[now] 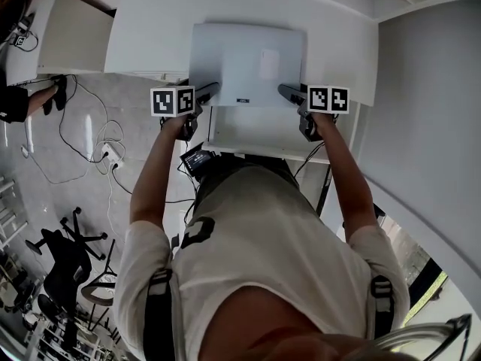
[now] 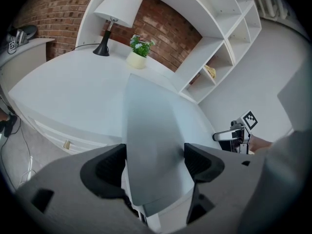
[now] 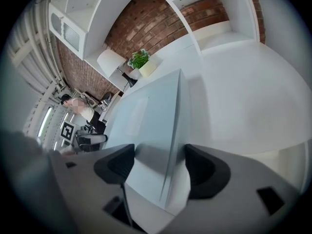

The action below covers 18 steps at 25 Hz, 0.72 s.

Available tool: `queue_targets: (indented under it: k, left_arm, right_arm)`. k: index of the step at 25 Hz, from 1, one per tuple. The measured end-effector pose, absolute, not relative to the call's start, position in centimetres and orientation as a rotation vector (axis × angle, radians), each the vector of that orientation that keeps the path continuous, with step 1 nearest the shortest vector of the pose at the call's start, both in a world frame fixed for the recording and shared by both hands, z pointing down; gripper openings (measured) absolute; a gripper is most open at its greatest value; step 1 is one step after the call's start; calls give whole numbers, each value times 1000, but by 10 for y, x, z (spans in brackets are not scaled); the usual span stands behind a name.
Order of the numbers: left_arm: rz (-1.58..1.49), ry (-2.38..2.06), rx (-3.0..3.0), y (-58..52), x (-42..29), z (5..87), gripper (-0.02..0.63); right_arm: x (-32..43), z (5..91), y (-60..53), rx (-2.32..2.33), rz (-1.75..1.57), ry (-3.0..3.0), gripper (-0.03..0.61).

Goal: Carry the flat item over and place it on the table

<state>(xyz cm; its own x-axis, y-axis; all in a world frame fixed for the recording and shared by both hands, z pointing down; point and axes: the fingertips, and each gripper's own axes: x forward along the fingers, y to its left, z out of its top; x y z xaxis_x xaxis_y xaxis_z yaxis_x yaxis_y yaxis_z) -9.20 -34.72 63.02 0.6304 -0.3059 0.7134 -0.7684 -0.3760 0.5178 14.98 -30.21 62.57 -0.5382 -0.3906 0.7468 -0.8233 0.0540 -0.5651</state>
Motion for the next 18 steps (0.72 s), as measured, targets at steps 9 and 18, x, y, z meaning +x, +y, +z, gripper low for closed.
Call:
queue_targets:
  k: [9, 18]
  left_arm:
    - [629, -888, 1967, -373, -93, 635, 365]
    - [619, -961, 2004, -402, -93, 630, 365]
  right_arm:
    - [150, 633, -323, 1239, 1492, -1949, 322]
    - [151, 639, -347, 1241, 1525, -1948, 348]
